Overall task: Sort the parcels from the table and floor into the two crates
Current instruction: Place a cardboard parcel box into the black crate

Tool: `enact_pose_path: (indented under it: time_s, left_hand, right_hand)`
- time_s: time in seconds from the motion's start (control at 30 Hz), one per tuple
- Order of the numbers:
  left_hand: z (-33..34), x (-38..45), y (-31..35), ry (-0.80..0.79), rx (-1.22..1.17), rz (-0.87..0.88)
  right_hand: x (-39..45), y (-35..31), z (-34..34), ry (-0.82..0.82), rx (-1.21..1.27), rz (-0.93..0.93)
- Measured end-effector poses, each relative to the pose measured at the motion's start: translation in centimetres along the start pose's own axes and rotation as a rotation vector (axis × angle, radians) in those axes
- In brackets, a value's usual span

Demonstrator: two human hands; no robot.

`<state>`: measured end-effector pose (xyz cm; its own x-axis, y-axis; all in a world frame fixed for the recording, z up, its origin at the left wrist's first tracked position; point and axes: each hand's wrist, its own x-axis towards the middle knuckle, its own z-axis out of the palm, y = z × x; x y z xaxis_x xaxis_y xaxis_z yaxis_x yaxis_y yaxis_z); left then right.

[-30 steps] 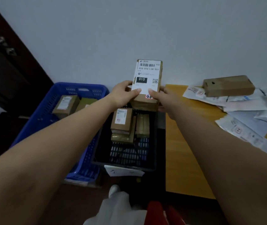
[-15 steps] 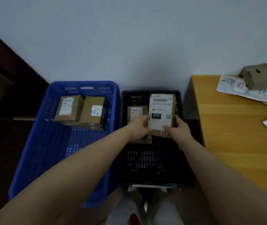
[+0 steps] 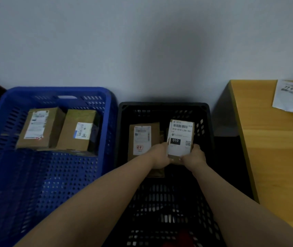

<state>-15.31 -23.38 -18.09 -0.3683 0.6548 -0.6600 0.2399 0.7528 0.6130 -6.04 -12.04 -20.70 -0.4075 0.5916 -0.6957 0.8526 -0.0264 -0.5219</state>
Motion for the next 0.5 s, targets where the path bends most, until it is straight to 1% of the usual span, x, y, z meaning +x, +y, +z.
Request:
enact_pose_path:
  time_s: [0.1,0.3,0.37,0.5]
  left_hand:
    - [0.9,2.5,-1.8,-0.004,-0.019,-0.029]
    - [1.8,5.1,-4.0,0.079,-0.104,-0.064]
    - [2.0,5.5,-4.3,0.09,-0.041,-0.071]
    - [2.3,6.3,-4.8,0.061,0.147,-0.163]
  right_hand:
    - [2.8,0.9,1.2,-0.029,-0.03,-0.01]
    - [5.4,1.3,2.9,-0.054,0.006,-0.042]
    - [5.5,1.2,3.2,-0.079,0.038,-0.035]
    - [6.1,1.3,4.0,-0.168,0.052,-0.076]
